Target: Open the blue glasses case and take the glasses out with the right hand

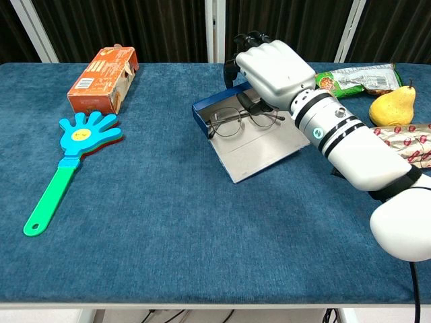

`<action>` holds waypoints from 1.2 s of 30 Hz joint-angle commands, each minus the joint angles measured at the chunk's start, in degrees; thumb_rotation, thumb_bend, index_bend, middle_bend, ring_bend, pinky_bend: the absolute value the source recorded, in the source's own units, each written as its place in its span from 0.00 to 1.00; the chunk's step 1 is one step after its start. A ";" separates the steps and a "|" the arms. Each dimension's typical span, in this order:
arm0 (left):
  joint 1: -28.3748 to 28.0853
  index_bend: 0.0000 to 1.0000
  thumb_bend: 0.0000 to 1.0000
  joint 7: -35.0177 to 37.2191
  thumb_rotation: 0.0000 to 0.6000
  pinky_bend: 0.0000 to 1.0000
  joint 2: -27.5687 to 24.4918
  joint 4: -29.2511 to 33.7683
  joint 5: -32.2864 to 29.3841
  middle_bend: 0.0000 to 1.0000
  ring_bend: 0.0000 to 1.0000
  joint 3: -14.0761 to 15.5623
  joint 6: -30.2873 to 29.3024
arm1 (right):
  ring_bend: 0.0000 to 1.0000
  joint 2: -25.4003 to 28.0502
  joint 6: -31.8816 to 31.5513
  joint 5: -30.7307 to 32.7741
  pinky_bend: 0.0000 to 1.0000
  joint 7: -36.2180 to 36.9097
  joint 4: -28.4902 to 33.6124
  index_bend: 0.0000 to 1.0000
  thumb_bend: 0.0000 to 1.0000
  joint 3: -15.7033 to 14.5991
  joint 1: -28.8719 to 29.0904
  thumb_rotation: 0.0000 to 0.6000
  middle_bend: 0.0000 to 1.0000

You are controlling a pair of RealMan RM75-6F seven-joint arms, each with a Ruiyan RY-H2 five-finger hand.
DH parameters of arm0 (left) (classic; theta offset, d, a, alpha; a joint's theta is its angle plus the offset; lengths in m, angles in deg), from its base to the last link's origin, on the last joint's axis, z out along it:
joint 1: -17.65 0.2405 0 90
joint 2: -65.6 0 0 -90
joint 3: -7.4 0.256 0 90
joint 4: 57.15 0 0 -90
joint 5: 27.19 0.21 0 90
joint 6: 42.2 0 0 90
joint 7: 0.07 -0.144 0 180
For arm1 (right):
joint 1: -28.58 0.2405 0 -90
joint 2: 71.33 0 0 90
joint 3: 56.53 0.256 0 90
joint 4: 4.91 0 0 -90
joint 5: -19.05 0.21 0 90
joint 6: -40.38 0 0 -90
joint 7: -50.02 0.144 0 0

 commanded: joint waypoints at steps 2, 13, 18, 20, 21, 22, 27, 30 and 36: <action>0.00 0.69 0.36 0.06 1.00 0.48 -0.02 0.00 0.01 0.71 0.55 0.01 0.01 | 0.05 -0.52 1.96 -0.01 0.00 -0.03 -0.50 0.60 0.50 0.97 0.20 1.00 0.33; 0.01 0.69 0.36 0.08 1.00 0.47 -0.06 0.00 0.06 0.71 0.55 0.03 -0.02 | 0.05 -3.57 -3.42 -4.06 0.00 2.95 -7.86 0.60 0.52 0.94 -0.66 1.00 0.33; -0.01 0.69 0.36 0.00 1.00 0.47 -0.06 0.04 -0.02 0.71 0.55 0.01 0.04 | 0.05 -3.84 -4.91 -5.11 0.00 2.55 -9.07 0.60 0.52 1.18 -0.68 1.00 0.34; -0.02 0.69 0.36 -0.02 1.00 0.47 -0.07 0.04 -0.01 0.71 0.55 0.02 0.07 | 0.05 -3.94 -3.57 -4.77 0.00 3.30 -8.68 0.60 0.52 1.37 -0.89 1.00 0.34; -0.02 0.69 0.36 -0.01 1.00 0.47 -0.08 0.06 0.00 0.71 0.55 0.03 0.08 | 0.05 -3.80 -1.87 -4.18 0.00 3.60 -7.94 0.60 0.52 1.67 -0.91 1.00 0.34; -0.03 0.69 0.36 -0.01 1.00 0.47 -0.08 0.07 0.00 0.71 0.55 0.03 0.07 | 0.05 -3.54 -0.34 -3.74 0.00 3.55 -7.22 0.60 0.52 1.85 -0.85 1.00 0.34; -0.01 0.69 0.36 -0.08 1.00 0.47 -0.04 0.03 0.01 0.71 0.55 0.02 0.02 | 0.05 -0.93 8.87 0.46 0.00 -0.04 -1.21 0.58 0.51 4.77 0.52 1.00 0.32; -0.02 0.69 0.36 -0.08 1.00 0.47 -0.04 0.02 -0.01 0.71 0.55 0.01 0.04 | 0.04 0.83 13.58 3.97 0.00 -4.26 2.56 0.44 0.46 7.21 1.36 1.00 0.30; -0.03 0.69 0.36 0.02 1.00 0.47 -0.06 0.01 -0.02 0.71 0.55 0.01 0.07 | 0.00 5.74 17.47 8.60 0.00 -10.53 12.83 0.05 0.30 9.62 1.04 1.00 0.19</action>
